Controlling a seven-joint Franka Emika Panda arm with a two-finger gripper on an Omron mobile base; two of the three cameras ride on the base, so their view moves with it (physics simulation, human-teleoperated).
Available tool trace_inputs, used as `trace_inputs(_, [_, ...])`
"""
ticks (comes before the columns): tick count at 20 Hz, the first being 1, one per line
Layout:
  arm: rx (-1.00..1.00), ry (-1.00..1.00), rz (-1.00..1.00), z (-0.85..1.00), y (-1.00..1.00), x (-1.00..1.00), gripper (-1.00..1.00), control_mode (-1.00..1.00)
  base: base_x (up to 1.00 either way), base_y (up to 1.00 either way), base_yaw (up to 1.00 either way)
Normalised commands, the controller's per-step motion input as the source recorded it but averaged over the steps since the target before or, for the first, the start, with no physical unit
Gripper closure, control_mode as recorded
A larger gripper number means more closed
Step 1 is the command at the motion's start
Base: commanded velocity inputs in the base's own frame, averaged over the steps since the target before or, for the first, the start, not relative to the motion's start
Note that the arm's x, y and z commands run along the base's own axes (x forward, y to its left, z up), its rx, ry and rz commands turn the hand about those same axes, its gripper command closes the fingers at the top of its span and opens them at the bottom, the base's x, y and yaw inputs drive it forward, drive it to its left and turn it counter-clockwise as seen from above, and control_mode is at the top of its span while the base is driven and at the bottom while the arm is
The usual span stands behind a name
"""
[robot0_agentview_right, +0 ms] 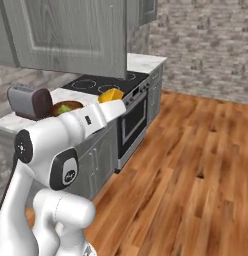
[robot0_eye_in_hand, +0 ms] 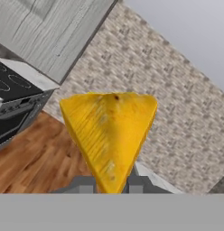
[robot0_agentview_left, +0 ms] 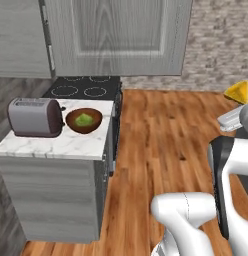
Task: Pick the cheese from the fridge and the cheese grater from the cabinet and place them next to the salad bowl.
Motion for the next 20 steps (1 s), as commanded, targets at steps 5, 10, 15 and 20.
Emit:
trace_inputs(5, [0.00,0.00,0.00,0.00,0.00,0.00,1.00,1.00,0.47,0.01,0.05])
trace_inputs(10, [0.00,0.00,0.00,0.00,0.00,0.00,1.00,1.00,0.24,0.00,0.07])
trace_inputs(15, [0.00,0.00,0.00,0.00,0.00,0.00,1.00,1.00,0.12,-0.06,0.16])
trace_inputs(20, [0.00,0.00,0.00,0.00,0.00,0.00,1.00,1.00,0.07,-0.38,0.15])
